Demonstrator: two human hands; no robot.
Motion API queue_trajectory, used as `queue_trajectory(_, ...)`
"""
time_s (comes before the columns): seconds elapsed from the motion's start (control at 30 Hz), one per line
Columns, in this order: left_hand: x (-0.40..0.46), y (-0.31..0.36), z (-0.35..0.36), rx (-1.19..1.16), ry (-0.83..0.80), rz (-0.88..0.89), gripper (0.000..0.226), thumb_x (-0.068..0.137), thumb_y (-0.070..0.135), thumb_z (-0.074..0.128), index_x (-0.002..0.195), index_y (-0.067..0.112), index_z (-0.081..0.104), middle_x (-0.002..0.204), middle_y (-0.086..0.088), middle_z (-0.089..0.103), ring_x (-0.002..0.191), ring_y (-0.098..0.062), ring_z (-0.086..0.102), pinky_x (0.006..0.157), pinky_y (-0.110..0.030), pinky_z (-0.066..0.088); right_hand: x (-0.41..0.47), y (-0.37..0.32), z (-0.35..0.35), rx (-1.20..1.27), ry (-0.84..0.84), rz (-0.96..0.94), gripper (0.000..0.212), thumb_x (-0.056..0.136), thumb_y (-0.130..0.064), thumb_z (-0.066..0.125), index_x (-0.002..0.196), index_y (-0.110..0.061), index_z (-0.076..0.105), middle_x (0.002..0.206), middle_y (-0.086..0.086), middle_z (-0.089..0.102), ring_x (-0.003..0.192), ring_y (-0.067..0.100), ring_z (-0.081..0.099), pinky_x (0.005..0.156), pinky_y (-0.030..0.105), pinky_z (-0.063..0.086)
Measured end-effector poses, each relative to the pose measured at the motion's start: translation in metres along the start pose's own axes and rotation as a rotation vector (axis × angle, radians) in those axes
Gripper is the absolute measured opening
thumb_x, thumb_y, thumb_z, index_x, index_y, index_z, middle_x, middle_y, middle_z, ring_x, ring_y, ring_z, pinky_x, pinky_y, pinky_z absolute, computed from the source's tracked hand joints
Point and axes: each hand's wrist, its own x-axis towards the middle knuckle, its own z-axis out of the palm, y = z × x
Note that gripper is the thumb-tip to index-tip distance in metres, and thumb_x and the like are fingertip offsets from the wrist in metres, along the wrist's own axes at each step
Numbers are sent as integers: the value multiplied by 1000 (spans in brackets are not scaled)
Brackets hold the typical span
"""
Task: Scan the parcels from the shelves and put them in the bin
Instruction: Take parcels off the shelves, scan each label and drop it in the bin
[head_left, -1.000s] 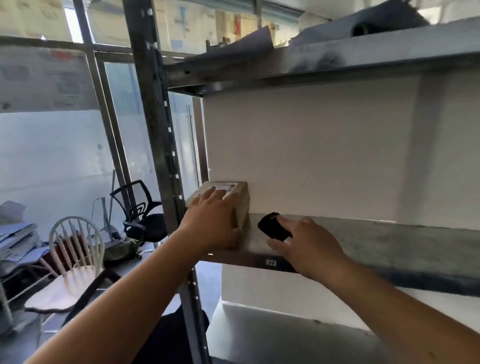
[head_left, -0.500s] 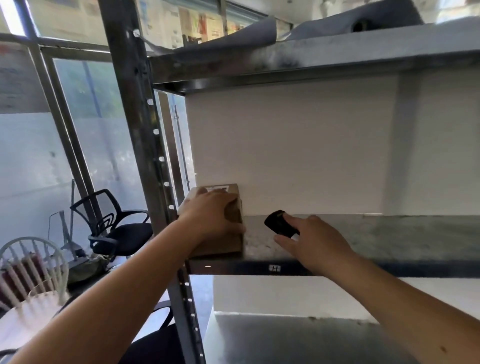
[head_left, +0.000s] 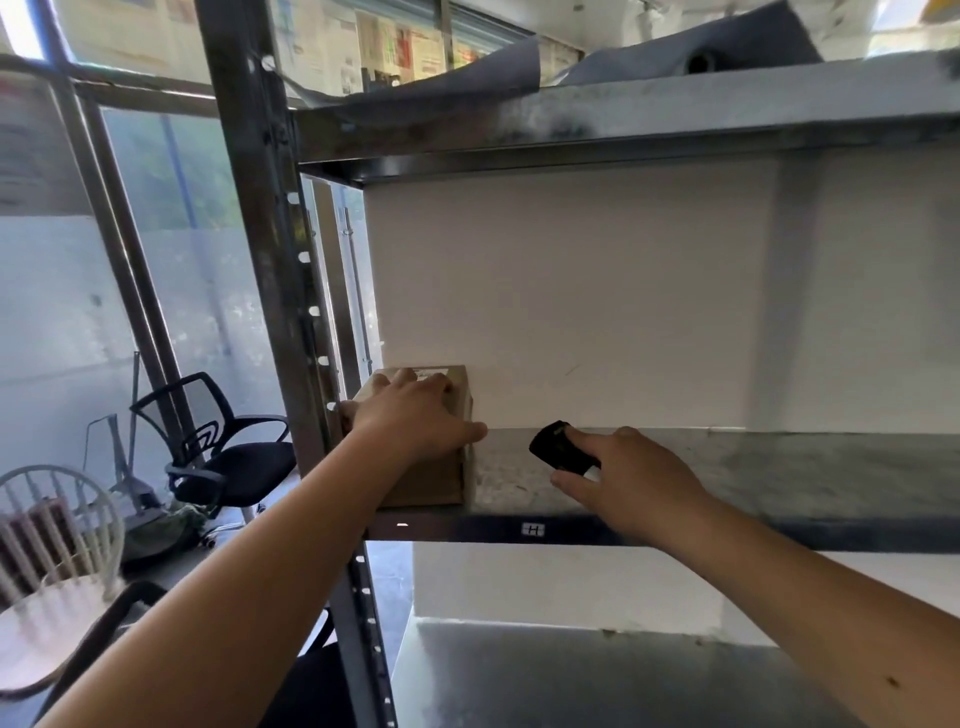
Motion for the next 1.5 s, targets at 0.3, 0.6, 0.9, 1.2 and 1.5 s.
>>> queue_trajectory(0.3,-26,41,-3,-127,37,88,82,73,78,63,147,49,47,154,7,40,144,-26,31,109,-62,32,-10,5,-2,-5,43,-39,64,95,-73,48,152,-48,39,109,1,53,89,19,60,68,30,50)
queue_trajectory(0.6,-16,70,2,-457,106,93,65,77,81,59,128,42,68,142,0,57,128,-27,50,106,-45,46,-22,58,-27,53,102,33,57,95,-65,56,148,-42,50,110,0,67,81,12,63,60,26,44)
queue_trajectory(0.9,-35,85,38,-1190,-112,-137,104,52,62,94,143,54,44,139,4,53,117,-30,61,98,-53,57,-43,90,-34,161,125,72,45,93,-63,59,135,-46,59,111,-6,68,92,13,64,81,35,56)
queue_trajectory(1.2,-82,90,66,-1446,11,22,113,62,37,101,148,62,32,136,22,48,126,-19,56,100,-53,58,-58,87,-35,265,146,35,53,99,-58,57,149,-43,50,122,-5,70,96,13,65,86,37,57)
queue_trajectory(1.5,-118,115,91,-1413,179,169,113,56,39,101,146,60,37,149,7,43,135,-23,51,102,-50,58,-86,104,-37,321,115,39,54,100,-59,54,151,-41,48,103,-7,68,81,6,62,70,27,53)
